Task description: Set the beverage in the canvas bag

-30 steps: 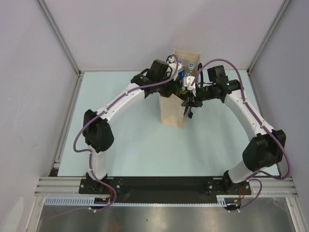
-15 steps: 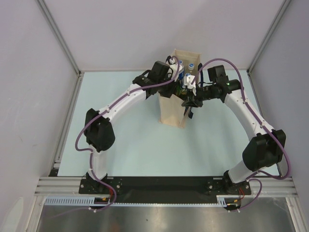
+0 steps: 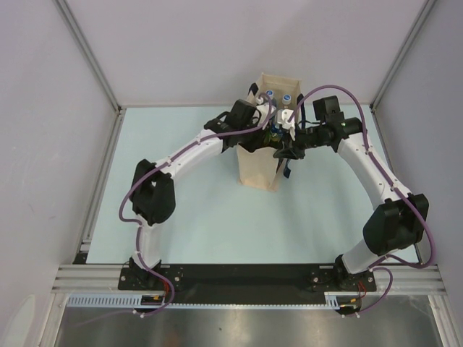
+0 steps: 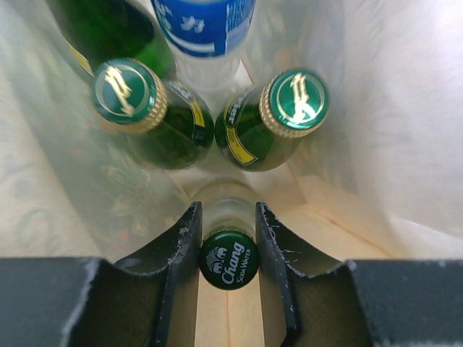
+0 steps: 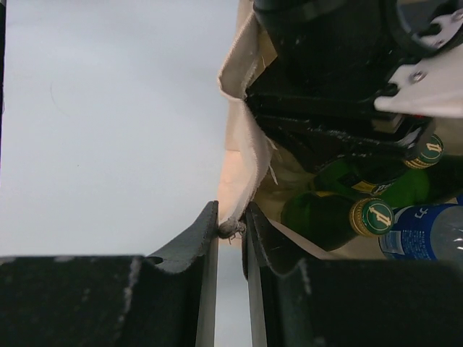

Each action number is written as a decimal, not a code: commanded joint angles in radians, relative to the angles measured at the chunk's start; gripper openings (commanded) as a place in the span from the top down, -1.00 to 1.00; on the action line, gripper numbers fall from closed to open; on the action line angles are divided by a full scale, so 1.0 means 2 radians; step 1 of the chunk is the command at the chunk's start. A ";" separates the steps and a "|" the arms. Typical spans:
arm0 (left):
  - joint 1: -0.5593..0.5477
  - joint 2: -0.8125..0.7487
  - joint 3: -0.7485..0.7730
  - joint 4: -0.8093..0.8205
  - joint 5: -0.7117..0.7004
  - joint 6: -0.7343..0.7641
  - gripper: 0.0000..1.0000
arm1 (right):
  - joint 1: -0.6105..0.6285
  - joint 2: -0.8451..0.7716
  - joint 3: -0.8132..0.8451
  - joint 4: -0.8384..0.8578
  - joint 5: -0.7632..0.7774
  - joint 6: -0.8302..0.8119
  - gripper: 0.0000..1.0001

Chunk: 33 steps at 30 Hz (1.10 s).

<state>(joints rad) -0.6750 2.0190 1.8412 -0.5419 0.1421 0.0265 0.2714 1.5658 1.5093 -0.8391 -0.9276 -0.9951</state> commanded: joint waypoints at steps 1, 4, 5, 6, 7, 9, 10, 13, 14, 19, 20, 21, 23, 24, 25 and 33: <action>-0.013 -0.005 -0.005 0.006 0.022 -0.022 0.39 | 0.005 -0.021 0.029 0.015 -0.070 0.012 1.00; -0.013 -0.017 -0.003 0.007 0.010 -0.024 0.10 | 0.005 -0.021 0.026 0.015 -0.070 0.011 1.00; -0.012 -0.021 -0.002 0.009 0.006 -0.025 0.05 | 0.005 -0.021 0.025 0.015 -0.069 0.011 1.00; -0.012 -0.028 0.000 0.008 0.003 -0.024 -0.04 | 0.005 -0.020 0.025 0.014 -0.069 0.011 1.00; -0.011 -0.031 0.004 0.008 -0.005 -0.024 -0.07 | 0.005 -0.020 0.025 0.015 -0.069 0.011 1.00; -0.011 -0.044 0.008 0.008 -0.015 -0.026 -0.21 | 0.005 -0.021 0.024 0.014 -0.068 0.011 1.00; -0.011 -0.049 0.014 0.008 -0.024 -0.026 -0.23 | 0.005 -0.021 0.024 0.014 -0.067 0.011 1.00; -0.006 -0.070 0.027 0.009 -0.046 -0.029 -0.33 | 0.005 -0.022 0.025 0.015 -0.062 0.015 1.00; -0.005 -0.075 0.031 0.007 -0.050 -0.029 -0.40 | 0.005 -0.023 0.025 0.015 -0.061 0.016 1.00; 0.000 -0.120 0.048 0.009 -0.059 -0.029 -0.55 | 0.005 -0.028 0.029 0.019 -0.052 0.030 0.87; 0.001 -0.127 0.050 0.009 -0.056 -0.029 -0.56 | 0.004 -0.029 0.031 0.023 -0.049 0.040 0.80; 0.001 -0.132 0.053 0.009 -0.056 -0.030 -0.57 | 0.004 -0.030 0.032 0.025 -0.046 0.046 0.76; 0.002 -0.150 0.055 0.011 -0.058 -0.033 -0.60 | 0.002 -0.033 0.040 0.031 -0.038 0.069 0.62; 0.003 -0.158 0.055 0.012 -0.060 -0.034 -0.62 | 0.002 -0.035 0.044 0.034 -0.036 0.076 0.57; 0.004 -0.164 0.054 0.012 -0.062 -0.035 -0.65 | -0.001 -0.037 0.047 0.037 -0.032 0.082 0.53; 0.009 -0.275 -0.018 0.032 -0.113 -0.047 -0.95 | -0.033 -0.089 0.051 0.107 -0.002 0.205 -0.35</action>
<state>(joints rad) -0.6693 1.5955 1.8809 -0.5182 -0.0059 -0.0360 0.2497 1.4868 1.5574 -0.7399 -0.9253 -0.7540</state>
